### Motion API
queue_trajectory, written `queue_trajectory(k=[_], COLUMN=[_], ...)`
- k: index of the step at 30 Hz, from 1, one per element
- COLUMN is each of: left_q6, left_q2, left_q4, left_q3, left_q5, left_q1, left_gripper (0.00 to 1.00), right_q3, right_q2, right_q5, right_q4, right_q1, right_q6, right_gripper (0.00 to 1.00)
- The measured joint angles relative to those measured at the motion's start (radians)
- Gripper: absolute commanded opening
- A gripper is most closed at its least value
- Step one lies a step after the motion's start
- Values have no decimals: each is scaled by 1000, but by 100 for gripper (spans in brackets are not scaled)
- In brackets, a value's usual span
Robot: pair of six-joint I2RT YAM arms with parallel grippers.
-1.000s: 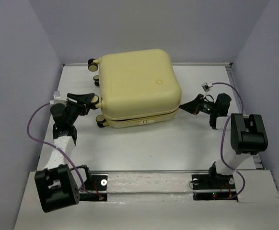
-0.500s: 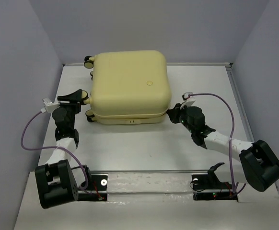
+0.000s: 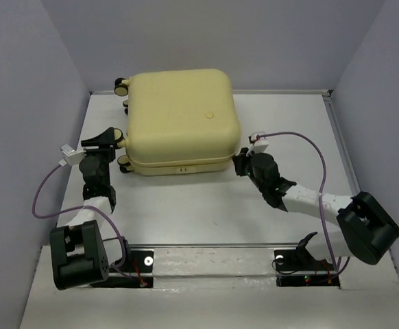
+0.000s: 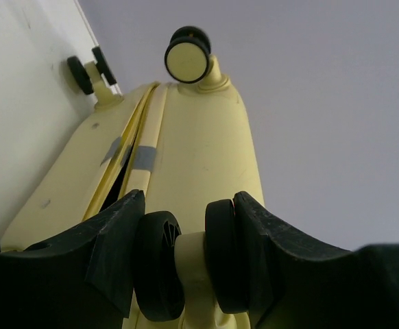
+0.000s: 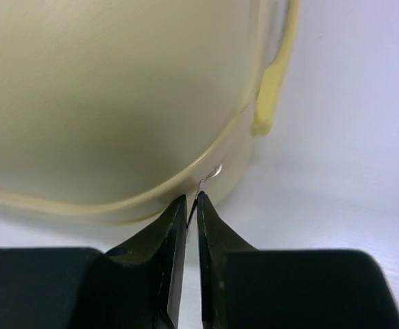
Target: Pack the luggage
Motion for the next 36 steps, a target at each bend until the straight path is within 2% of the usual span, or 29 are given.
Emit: queue_trajectory(k=[3, 5, 7, 9, 11, 13, 16, 18, 25, 27, 32, 33, 34, 36], left_q6=[0, -3, -6, -15, -21, -27, -32, -33, -34, -34, -45, -44, -45, -42], left_q2=[5, 24, 38, 43, 40, 39, 39, 39, 39, 39, 41, 43, 48, 61], left_q4=[-18, 1, -5, -13, -17, -17, -17, -17, -18, -23, -80, -92, -117, -143], left_q3=[-1, 3, 3, 2, 2, 2, 3, 3, 3, 8, 64, 75, 108, 145], left_q5=[14, 20, 68, 149, 255, 319, 357, 364, 387, 397, 462, 470, 484, 505], left_q1=[-44, -74, -117, -154, -193, -212, -213, -210, -194, -187, -107, -97, -64, -28], left_gripper=[6, 6, 6, 6, 6, 6, 6, 6, 6, 6, 6, 6, 6, 6], right_q3=[-103, -109, 47, 322, 393, 309, 61, -15, -66, -101, -173, -173, -173, -172], right_q2=[-84, -27, 174, 379, 420, 331, 55, -57, -152, -210, -342, -346, -356, -365], right_q5=[-110, -182, -306, -455, -529, -580, -579, -517, -440, -420, -465, -471, -486, -508], right_q4=[0, 8, 39, 19, 31, 31, 13, -9, -106, -142, -195, -197, -207, -225], right_q1=[-3, 29, 205, 359, 427, 437, 264, 171, 169, 109, -209, -225, -254, -286], right_q6=[39, 82, 84, 89, 89, 92, 99, 103, 94, 92, 91, 91, 90, 90], right_gripper=[7, 7, 7, 7, 7, 7, 7, 7, 7, 7, 7, 7, 9, 19])
